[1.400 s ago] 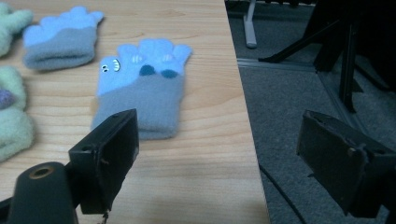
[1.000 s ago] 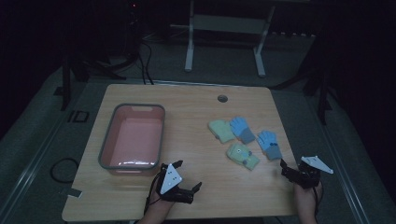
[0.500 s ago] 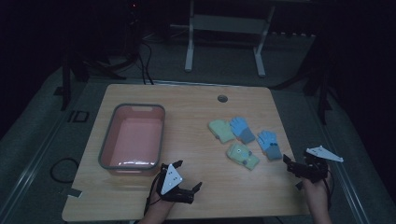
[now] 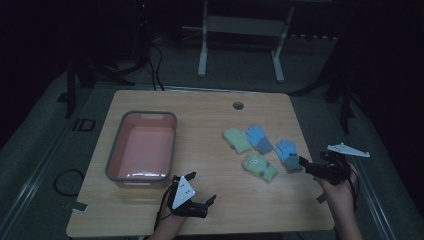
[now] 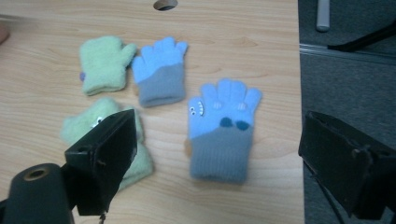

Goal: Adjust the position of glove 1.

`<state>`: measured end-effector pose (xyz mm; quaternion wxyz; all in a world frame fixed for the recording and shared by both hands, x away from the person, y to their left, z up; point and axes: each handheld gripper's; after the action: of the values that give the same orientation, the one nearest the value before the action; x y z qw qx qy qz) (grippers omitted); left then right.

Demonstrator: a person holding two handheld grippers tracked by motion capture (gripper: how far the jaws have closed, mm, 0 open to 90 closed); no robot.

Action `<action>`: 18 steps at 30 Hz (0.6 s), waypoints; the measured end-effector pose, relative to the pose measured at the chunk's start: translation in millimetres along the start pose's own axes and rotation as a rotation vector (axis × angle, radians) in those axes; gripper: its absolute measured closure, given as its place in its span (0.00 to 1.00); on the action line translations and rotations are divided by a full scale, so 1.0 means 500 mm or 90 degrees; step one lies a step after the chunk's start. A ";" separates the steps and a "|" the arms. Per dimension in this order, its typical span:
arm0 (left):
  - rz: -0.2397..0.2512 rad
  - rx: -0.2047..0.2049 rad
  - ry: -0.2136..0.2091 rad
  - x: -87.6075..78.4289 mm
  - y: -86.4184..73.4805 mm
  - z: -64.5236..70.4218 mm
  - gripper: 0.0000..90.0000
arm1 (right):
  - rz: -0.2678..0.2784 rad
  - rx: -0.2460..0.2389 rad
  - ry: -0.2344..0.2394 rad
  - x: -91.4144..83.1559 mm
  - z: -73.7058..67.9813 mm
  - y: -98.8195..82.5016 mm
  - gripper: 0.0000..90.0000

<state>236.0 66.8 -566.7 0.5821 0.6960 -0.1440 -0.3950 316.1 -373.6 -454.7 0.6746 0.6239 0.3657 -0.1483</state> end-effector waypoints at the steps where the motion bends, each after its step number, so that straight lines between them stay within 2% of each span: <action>1: 0.000 0.000 -0.001 0.000 0.000 0.000 0.03 | 0.003 -0.006 0.002 0.000 -0.003 0.006 0.13; 3: 0.000 0.000 0.002 0.000 0.000 0.000 0.03 | 0.008 -0.017 -0.014 -0.001 -0.009 0.018 0.14; 6: -0.001 -0.003 0.000 0.000 0.000 -0.001 0.03 | 0.005 -0.027 -0.015 -0.001 -0.016 0.031 0.15; 7: -0.001 -0.005 -0.001 0.000 0.000 -0.001 0.03 | -0.002 -0.043 -0.011 0.002 -0.023 0.046 0.17; 9: 0.000 -0.007 -0.005 0.000 0.000 -0.002 0.02 | -0.006 -0.045 0.005 0.005 -0.030 0.059 0.24; 13: -0.014 -0.005 -0.014 0.003 0.002 -0.002 0.02 | -0.006 -0.059 0.012 0.015 -0.046 0.078 0.28; 18: -0.012 -0.007 -0.014 0.002 0.001 -0.003 0.02 | -0.010 -0.088 0.010 0.035 -0.070 0.101 0.31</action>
<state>237.8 66.8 -566.5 0.5806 0.6894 -0.1415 -0.4093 350.4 -326.7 -427.8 0.7117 0.5743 0.3853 -0.1230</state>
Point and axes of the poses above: each handheld gripper's, and its own axes: x roughly forward along the jaws, y roughly out of its top, z roughly to its right, and after that the axes turned 5 degrees about -z, right-handed
